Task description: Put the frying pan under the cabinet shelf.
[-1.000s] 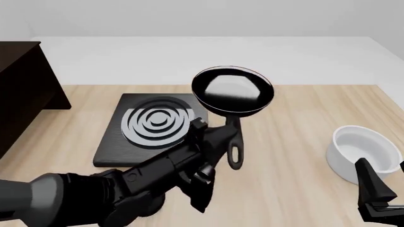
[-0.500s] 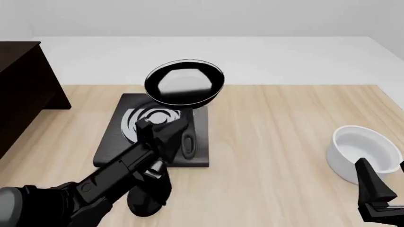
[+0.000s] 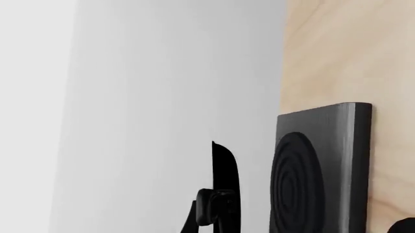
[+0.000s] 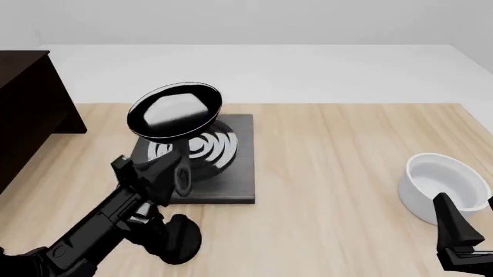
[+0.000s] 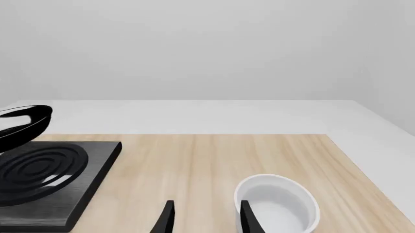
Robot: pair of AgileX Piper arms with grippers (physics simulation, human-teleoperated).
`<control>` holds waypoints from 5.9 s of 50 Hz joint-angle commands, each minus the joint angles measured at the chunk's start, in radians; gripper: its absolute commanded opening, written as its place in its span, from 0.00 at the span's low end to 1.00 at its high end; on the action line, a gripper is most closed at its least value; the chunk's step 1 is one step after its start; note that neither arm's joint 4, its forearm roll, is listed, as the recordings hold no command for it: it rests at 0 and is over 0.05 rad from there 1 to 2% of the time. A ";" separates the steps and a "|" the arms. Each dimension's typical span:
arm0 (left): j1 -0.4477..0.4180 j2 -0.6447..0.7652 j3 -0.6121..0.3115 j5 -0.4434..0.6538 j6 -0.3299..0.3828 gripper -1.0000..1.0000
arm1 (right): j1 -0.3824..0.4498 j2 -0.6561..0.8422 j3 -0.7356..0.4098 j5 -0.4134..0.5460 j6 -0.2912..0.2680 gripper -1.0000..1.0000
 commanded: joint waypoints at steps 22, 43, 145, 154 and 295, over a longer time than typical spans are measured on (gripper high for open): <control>0.219 -0.131 0.180 -0.041 -0.081 0.00 | 0.000 0.000 0.000 0.000 0.000 1.00; 0.334 -0.228 0.180 0.114 -0.161 0.00 | 0.000 -0.001 0.000 0.000 0.000 1.00; 0.749 -0.536 0.180 0.521 -0.375 0.00 | 0.000 0.000 0.000 0.000 0.000 1.00; 0.796 -0.232 0.180 0.230 -0.366 0.00 | 0.000 0.000 0.000 0.000 0.000 1.00; 0.618 -1.115 0.180 1.489 -0.297 1.00 | 0.000 0.000 0.000 0.000 0.000 1.00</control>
